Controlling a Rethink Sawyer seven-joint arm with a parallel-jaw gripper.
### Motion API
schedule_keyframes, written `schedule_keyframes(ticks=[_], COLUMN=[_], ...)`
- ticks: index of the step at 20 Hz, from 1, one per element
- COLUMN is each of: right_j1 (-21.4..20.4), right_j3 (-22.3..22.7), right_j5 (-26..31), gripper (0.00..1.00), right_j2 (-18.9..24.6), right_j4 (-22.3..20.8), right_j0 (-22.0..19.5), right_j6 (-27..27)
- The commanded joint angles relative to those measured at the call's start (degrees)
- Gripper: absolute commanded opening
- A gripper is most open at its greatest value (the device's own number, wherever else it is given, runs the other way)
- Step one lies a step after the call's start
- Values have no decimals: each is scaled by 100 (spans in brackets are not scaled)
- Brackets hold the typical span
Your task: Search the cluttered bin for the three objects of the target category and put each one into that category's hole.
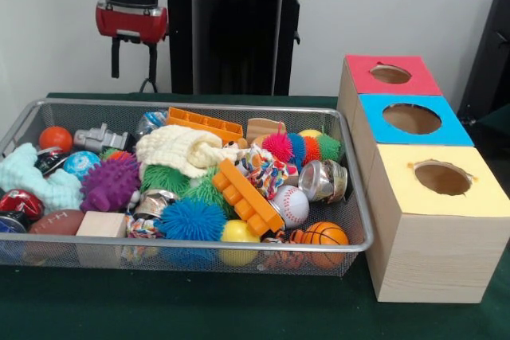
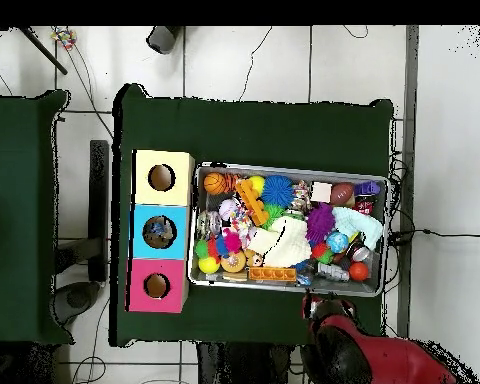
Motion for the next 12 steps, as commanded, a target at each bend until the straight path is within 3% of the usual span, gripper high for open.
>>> schedule_keyframes(ticks=[1,6,12], right_j1=[261,438,589], right_j3=[-737,-701,-705], right_j5=[656,464,383], gripper=[100,100,100], right_j2=[152,39,95], right_j4=[239,207,127], right_j0=[290,566,600], right_j6=[364,501,416])
